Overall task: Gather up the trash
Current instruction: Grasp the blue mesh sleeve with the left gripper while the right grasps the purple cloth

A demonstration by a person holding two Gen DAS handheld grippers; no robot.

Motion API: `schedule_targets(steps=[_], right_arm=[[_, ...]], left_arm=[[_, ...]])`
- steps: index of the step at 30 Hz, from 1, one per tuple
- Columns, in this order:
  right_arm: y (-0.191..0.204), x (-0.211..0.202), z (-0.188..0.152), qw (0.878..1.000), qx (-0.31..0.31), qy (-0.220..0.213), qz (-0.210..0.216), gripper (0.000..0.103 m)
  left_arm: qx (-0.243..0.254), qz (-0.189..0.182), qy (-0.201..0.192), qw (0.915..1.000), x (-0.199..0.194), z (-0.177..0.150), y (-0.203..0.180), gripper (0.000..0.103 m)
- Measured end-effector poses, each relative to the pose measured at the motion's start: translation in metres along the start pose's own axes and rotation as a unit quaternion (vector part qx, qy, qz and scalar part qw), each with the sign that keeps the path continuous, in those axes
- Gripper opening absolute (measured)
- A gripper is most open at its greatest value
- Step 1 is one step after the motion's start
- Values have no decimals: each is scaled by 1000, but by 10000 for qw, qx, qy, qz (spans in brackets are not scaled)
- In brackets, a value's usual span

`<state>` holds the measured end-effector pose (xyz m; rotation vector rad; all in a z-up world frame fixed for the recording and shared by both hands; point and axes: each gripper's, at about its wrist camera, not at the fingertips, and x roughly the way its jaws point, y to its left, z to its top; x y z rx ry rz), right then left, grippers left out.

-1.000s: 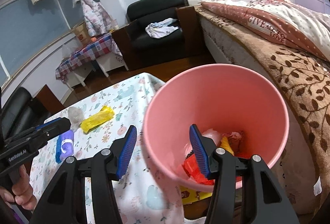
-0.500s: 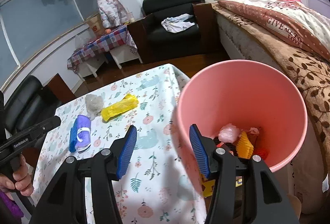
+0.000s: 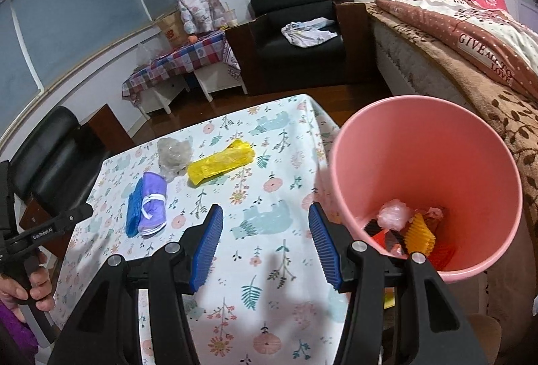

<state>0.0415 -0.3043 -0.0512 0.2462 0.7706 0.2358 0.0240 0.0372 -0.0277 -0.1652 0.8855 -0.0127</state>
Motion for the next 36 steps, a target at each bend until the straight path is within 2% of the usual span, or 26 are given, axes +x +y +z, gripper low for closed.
schedule_targets(steps=[6, 11, 14, 17, 22, 26, 28, 29, 31, 36], right_arm=[[14, 10, -5, 9997, -155, 121, 136, 52], [25, 17, -9, 9992, -209, 208, 261, 52], [32, 21, -11, 9988, -301, 268, 293, 52], [40, 23, -11, 9983, -400, 283, 307, 52], [52, 32, -11, 9973, -516, 367, 360, 52], [63, 41, -10, 9961, -587, 433, 493, 52], [70, 48, -8, 9952, -574, 491, 629, 52], [73, 51, -7, 9945, -564, 518, 714, 52], [81, 57, -4, 9933, -554, 569, 844, 52], [105, 77, 1, 9891, -559, 718, 1157, 53]], left_arm=[[-125, 18, 149, 9998, 7, -10, 12, 50], [-504, -518, 243, 9971, 21, -1, 3, 50], [-631, -597, 243, 9959, 36, 11, -12, 50], [-697, -386, 276, 9964, 52, 16, -24, 50], [-699, 71, 564, 9959, 74, 6, -25, 50], [-672, 84, 441, 9967, 72, -2, -17, 50], [-725, 50, 423, 9965, 71, -3, -13, 35], [-754, -63, 457, 9961, 71, -4, -10, 20], [-760, -110, 418, 9962, 68, -4, -6, 6], [-828, -202, 262, 9960, 54, -7, 11, 6]])
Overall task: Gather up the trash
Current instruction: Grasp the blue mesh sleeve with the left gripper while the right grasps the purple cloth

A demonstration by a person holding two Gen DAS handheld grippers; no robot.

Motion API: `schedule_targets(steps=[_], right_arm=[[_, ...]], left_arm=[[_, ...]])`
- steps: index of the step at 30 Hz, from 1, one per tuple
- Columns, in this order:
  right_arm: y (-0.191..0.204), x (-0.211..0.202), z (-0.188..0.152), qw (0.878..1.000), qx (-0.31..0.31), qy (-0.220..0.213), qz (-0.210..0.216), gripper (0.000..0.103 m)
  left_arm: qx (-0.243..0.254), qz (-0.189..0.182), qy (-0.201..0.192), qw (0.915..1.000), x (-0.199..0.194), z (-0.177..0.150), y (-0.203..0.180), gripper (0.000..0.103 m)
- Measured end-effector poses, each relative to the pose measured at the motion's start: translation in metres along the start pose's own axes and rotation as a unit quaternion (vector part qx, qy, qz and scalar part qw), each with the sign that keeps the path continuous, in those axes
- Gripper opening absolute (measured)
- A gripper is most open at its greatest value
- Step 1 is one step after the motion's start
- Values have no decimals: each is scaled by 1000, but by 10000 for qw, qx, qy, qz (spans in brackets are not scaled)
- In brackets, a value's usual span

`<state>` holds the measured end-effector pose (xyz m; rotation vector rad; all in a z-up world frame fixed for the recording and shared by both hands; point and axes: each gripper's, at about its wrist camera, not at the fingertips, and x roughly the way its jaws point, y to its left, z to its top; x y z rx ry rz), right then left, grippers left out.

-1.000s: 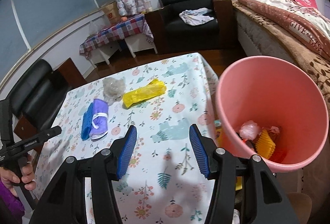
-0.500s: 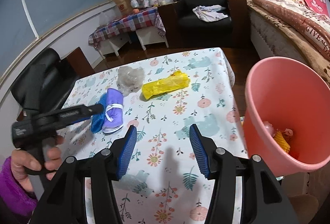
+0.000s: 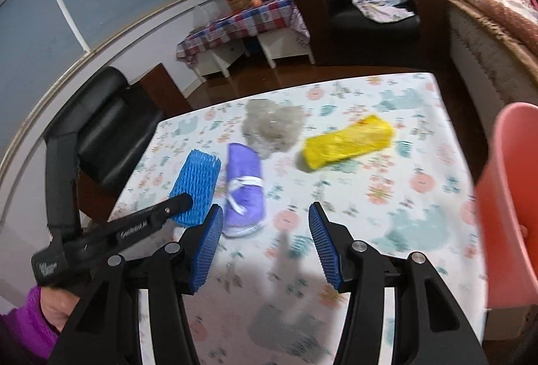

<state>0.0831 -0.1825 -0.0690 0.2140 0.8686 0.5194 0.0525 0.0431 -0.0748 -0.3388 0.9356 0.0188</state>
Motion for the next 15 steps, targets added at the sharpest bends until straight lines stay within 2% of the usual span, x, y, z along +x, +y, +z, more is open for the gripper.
schedule_targets(steps=[3, 13, 15], right_arm=[[11, 18, 6, 9999, -32, 79, 62, 57], [23, 76, 12, 9982, -149, 550, -194, 57], [26, 81, 10, 9975, -260, 588, -296, 49]], left_arm=[[-31, 5, -75, 10000, -8, 0, 8, 6], [-146, -103, -68, 9998, -15, -3, 25, 6], [-140, -113, -77, 9998, -16, -3, 25, 6]])
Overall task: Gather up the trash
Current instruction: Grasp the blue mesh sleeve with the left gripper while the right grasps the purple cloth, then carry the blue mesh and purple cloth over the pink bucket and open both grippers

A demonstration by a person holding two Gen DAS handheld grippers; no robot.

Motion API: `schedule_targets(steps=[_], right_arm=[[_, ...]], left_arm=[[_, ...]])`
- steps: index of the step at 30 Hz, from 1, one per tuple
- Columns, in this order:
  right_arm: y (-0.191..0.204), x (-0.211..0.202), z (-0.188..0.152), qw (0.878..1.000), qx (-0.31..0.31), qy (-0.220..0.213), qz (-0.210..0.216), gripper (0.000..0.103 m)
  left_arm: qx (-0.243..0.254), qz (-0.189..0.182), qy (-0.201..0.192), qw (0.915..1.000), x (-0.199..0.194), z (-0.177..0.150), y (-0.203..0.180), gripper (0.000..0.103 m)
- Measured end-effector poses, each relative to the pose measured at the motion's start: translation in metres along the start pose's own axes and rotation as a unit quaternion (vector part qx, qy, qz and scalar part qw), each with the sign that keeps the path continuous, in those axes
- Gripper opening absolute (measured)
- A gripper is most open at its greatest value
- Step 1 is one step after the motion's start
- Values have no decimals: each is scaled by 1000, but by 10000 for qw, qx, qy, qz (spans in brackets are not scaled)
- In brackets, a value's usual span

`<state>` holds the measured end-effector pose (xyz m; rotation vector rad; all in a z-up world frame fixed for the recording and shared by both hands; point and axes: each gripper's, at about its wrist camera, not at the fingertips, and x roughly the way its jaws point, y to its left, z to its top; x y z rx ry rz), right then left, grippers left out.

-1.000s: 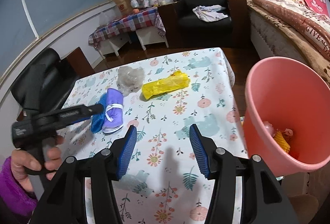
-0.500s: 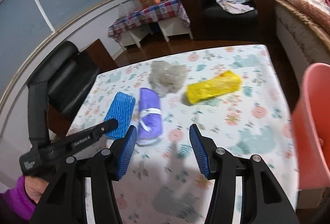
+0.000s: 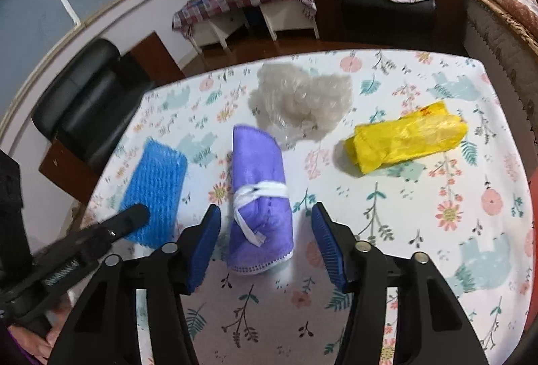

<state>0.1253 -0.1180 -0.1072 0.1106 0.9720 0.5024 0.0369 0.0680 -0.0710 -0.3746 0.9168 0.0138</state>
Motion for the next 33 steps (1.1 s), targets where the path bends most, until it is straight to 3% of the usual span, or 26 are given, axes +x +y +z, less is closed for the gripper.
schedule_targets(steps=[2, 19, 33], right_arm=[[3, 3, -1, 9999, -124, 61, -34, 36], [-3, -64, -32, 9991, -247, -327, -108, 35], [-56, -128, -49, 9941, 244, -884, -578, 35]], left_arm=[[8, -17, -9, 10000, -1, 0, -1, 6], [194, -306, -46, 9993, -18, -5, -27, 6], [914, -710, -15, 9933, -18, -14, -101, 6]])
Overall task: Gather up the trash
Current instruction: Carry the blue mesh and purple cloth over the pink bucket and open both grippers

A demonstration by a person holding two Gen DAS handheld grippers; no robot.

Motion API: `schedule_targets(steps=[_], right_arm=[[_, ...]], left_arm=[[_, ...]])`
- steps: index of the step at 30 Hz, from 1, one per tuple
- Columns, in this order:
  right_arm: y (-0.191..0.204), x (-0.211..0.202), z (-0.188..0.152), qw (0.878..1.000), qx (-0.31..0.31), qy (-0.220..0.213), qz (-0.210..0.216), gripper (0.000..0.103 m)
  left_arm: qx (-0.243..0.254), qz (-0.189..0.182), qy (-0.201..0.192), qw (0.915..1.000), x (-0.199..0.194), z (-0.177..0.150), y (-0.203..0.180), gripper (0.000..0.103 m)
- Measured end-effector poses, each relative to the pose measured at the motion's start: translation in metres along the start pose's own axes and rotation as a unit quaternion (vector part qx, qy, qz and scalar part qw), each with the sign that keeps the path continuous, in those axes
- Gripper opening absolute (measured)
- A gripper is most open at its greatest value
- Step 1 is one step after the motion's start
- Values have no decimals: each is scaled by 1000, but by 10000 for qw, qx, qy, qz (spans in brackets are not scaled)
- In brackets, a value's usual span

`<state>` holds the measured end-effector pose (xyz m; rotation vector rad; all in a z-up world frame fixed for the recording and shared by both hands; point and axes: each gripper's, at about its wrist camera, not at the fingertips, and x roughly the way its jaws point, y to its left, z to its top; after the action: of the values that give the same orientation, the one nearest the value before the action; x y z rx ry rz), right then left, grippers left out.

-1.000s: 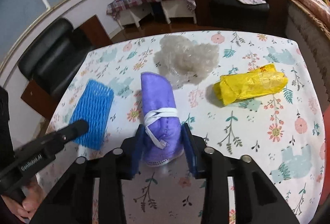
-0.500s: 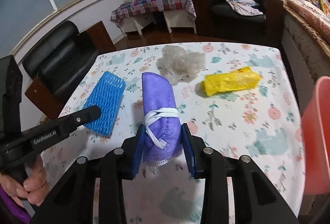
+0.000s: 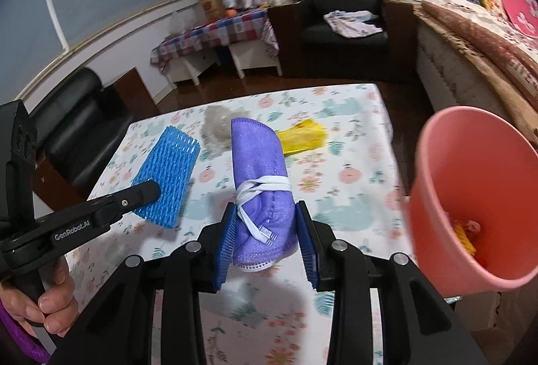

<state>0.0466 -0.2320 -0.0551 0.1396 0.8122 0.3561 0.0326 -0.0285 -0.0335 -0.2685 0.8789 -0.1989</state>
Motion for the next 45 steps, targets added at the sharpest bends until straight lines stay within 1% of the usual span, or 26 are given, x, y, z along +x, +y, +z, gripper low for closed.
schedule_targets(steps=[11, 15, 20, 27, 34, 40, 45], right_arm=[[-61, -38, 6, 9969, 499, -439, -426, 35], [-83, -48, 11, 9946, 672, -538, -588, 35], [-116, -64, 15, 9893, 930, -679, -890, 35], [-168, -82, 17, 9791, 1312, -817, -1324, 35], [-202, -89, 14, 9722, 1465, -797, -1643, 35], [-216, -86, 10, 9681, 1552, -717, -1833, 35], [-227, -80, 7, 9665, 1609, -622, -1902, 35]], left_arm=[[555, -237, 62, 9982, 13, 3, -55, 6], [758, -381, 65, 9964, 19, 6, -75, 6], [1040, -613, 105, 9926, 27, 8, -105, 6], [1548, -1010, 201, 9826, 46, 9, -161, 6], [2030, -1290, 320, 9701, 68, 6, -211, 6], [2341, -1370, 495, 9612, 92, -2, -244, 6], [2482, -1364, 625, 9570, 108, -5, -261, 6]])
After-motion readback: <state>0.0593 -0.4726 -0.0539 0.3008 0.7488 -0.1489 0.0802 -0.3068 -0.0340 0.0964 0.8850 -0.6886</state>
